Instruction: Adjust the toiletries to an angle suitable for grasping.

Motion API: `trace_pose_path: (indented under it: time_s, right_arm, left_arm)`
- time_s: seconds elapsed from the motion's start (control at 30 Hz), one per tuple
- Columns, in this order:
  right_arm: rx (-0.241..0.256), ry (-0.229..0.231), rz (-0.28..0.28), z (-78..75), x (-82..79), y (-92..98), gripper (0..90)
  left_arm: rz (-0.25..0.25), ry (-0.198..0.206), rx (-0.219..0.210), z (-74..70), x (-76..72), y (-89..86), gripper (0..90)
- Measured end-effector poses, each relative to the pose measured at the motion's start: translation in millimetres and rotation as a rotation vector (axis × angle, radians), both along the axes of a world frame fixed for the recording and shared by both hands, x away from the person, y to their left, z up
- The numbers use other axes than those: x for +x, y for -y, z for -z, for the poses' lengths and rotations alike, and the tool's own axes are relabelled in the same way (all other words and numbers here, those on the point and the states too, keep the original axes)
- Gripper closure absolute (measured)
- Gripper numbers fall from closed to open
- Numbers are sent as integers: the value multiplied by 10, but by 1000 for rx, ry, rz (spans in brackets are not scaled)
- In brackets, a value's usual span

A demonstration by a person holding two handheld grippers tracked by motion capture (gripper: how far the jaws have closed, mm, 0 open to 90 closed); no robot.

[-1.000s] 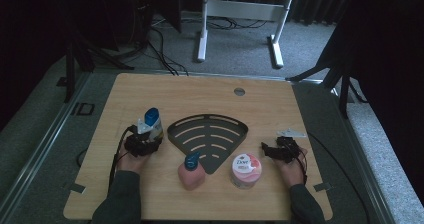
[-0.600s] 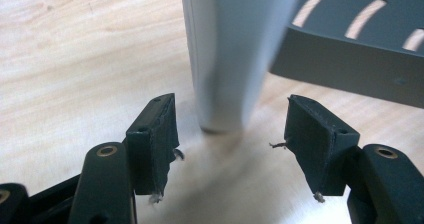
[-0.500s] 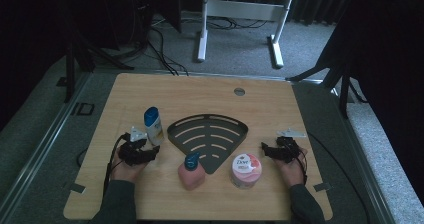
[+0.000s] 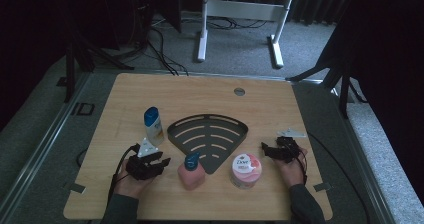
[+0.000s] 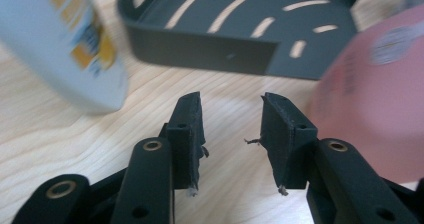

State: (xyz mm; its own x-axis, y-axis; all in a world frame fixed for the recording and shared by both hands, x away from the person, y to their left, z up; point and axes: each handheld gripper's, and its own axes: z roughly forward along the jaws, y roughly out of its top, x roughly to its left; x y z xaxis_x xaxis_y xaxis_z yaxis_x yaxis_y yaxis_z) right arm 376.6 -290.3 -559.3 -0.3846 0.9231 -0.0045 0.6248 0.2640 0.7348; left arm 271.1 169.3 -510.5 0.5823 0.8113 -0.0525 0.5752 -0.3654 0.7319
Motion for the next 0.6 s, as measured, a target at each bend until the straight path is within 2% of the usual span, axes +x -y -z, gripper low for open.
trace_pose_path:
  time_s: [0.13,0.33,0.47,0.6]
  right_arm:
    - [0,0,0,0,0,0,249]
    - [0,0,0,0,0,0,249]
    - [1,0,0,0,0,0,249]
    - [1,0,1,0,0,-1,249]
  left_arm:
    - [32,12,-15,-123,-35,69,631]
    - [65,38,-27,-296,-100,139,599]
    - [84,41,-14,-349,-128,191,598]
    - [110,49,-27,-393,-178,234,583]
